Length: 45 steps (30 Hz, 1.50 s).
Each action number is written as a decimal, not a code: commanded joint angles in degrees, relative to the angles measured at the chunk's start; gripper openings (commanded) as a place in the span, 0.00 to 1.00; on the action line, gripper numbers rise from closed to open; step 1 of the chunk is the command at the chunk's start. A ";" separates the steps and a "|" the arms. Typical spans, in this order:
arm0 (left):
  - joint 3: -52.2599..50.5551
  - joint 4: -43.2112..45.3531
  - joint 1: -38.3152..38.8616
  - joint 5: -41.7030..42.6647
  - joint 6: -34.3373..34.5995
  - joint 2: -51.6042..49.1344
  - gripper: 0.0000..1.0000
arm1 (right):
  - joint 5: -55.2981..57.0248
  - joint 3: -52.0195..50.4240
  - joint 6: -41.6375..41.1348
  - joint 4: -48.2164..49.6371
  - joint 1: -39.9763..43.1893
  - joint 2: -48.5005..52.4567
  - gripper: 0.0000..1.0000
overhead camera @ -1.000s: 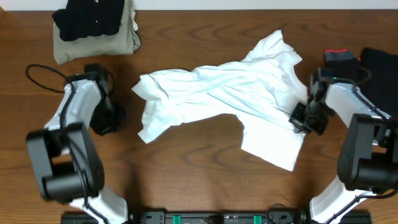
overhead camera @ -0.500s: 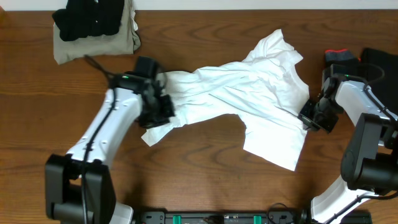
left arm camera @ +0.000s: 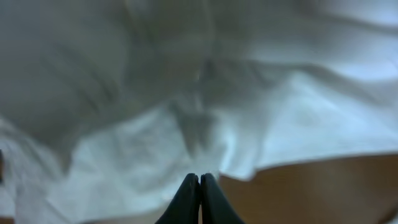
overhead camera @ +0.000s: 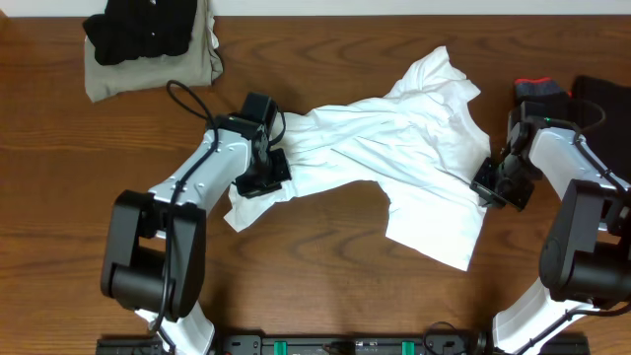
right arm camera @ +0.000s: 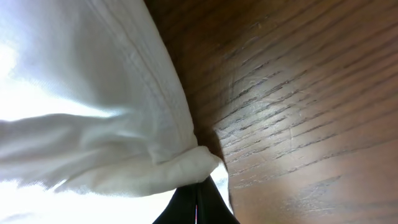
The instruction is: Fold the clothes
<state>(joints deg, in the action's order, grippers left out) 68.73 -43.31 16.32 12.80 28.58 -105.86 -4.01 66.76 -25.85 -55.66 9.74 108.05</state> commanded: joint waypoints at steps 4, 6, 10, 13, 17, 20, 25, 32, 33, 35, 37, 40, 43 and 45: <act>-0.26 1.42 -1.16 -5.97 0.72 -1.57 0.06 | 0.35 0.92 1.25 -0.04 -0.61 0.50 0.01; -0.26 1.42 -1.14 -5.95 0.74 -2.64 0.06 | 0.31 0.92 1.25 -0.04 -0.61 0.50 0.01; -0.26 1.42 -1.14 -5.79 0.92 -5.62 0.06 | 0.02 0.92 1.25 0.00 -0.61 0.50 0.01; -0.26 1.22 -1.14 -5.79 1.16 -7.52 0.06 | -0.07 0.92 1.27 -0.04 -0.61 0.50 0.01; -0.26 0.79 -1.16 -6.05 1.27 -9.31 0.06 | -0.04 0.92 1.27 -0.04 -0.61 0.50 0.01; -0.26 -0.79 -1.20 -7.98 0.96 -9.88 0.06 | -0.02 0.92 1.27 0.04 -0.59 0.50 0.01; -0.26 -5.68 -3.23 -13.16 0.83 -9.88 0.06 | 0.96 0.92 1.16 0.61 -0.55 0.50 0.01; -0.26 -8.76 -11.69 -13.46 -0.76 -9.88 0.06 | 1.03 0.92 1.03 1.64 -0.28 0.50 0.01; -0.26 -9.20 -13.25 -13.46 -1.51 -9.88 0.06 | 1.03 0.92 1.03 1.75 -0.22 0.50 0.01; -0.26 -9.86 -15.52 -13.46 -3.21 -9.88 0.06 | 1.01 0.92 0.98 2.16 0.00 0.50 0.01; -0.26 -10.45 -17.44 -13.44 -4.61 -9.88 0.06 | 1.01 0.92 0.57 2.56 0.28 0.50 0.01; -0.26 -10.69 -18.93 -13.49 -6.05 -9.88 0.06 | 1.01 0.96 0.55 3.23 0.59 0.50 0.01; -0.26 -10.67 -19.41 -13.46 -6.08 -9.88 0.06 | 0.37 1.33 0.57 2.75 0.57 0.42 0.01; -0.26 -10.67 -19.34 -13.46 -6.08 -9.88 0.06 | -1.05 2.08 0.74 1.42 0.37 0.11 0.01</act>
<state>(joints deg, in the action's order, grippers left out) 70.37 -54.22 -2.48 2.72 23.75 -112.86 -4.01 66.98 -25.21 -53.43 9.78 108.05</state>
